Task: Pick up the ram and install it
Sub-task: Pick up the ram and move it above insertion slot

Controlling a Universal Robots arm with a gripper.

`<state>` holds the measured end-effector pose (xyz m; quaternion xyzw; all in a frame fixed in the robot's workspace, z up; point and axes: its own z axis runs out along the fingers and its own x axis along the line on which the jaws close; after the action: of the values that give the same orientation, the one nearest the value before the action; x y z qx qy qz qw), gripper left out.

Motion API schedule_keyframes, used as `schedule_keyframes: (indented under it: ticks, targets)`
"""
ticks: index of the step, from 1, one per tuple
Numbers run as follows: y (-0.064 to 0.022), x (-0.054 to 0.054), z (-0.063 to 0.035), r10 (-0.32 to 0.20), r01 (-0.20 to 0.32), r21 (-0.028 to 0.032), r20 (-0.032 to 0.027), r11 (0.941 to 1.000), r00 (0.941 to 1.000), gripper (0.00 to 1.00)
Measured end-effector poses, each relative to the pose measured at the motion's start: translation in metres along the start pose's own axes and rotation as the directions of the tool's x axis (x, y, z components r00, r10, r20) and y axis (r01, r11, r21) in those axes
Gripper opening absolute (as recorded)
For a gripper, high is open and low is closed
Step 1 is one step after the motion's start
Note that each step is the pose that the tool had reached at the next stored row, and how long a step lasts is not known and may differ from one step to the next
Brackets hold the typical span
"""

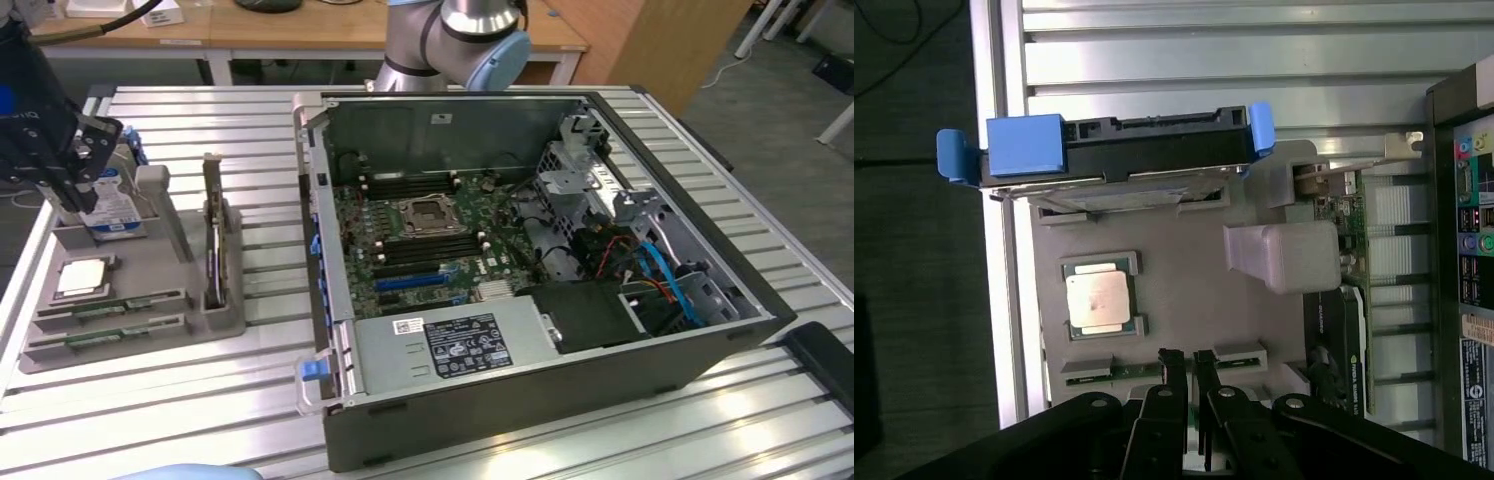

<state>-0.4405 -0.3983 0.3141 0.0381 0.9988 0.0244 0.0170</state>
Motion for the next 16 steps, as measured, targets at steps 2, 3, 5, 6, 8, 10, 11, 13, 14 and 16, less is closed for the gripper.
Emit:
schedule_keyframes:
  ticks: [2, 3, 5, 6, 8, 10, 11, 13, 14, 16]
  targets:
    - [0.0, 0.0, 0.0, 0.0, 0.0, -0.0001, 0.0, 1.0, 1.0, 0.17]
    - [0.0, 0.0, 0.0, 0.0, 0.0, -0.0001, 0.0001, 1.0, 1.0, 0.17]
    - [0.0, 0.0, 0.0, 0.0, 0.0, -0.0002, 0.0, 1.0, 1.0, 0.17]
    - [0.0, 0.0, 0.0001, 0.0, 0.0, -0.0002, 0.0001, 1.0, 1.0, 0.17]
    - [0.0, 0.0, 0.0001, 0.0, 0.0, -0.0002, 0.0001, 1.0, 1.0, 0.17]
    - [0.0, 0.0, 0.0001, 0.0, 0.0, -0.0001, 0.0001, 1.0, 1.0, 0.17]
    - [0.0, 0.0, 0.0, 0.0, 0.0, -0.0001, 0.0001, 1.0, 1.0, 0.17]
    - [0.0, 0.0, 0.0, 0.0, 0.0, -0.0001, 0.0001, 1.0, 1.0, 0.19]
    - [0.0, 0.0, 0.0, 0.0, 0.0, -0.0001, 0.0, 1.0, 1.0, 0.19]
    - [0.0, 0.0, 0.0001, 0.0, 0.0, -0.0001, 0.0001, 1.0, 1.0, 0.24]
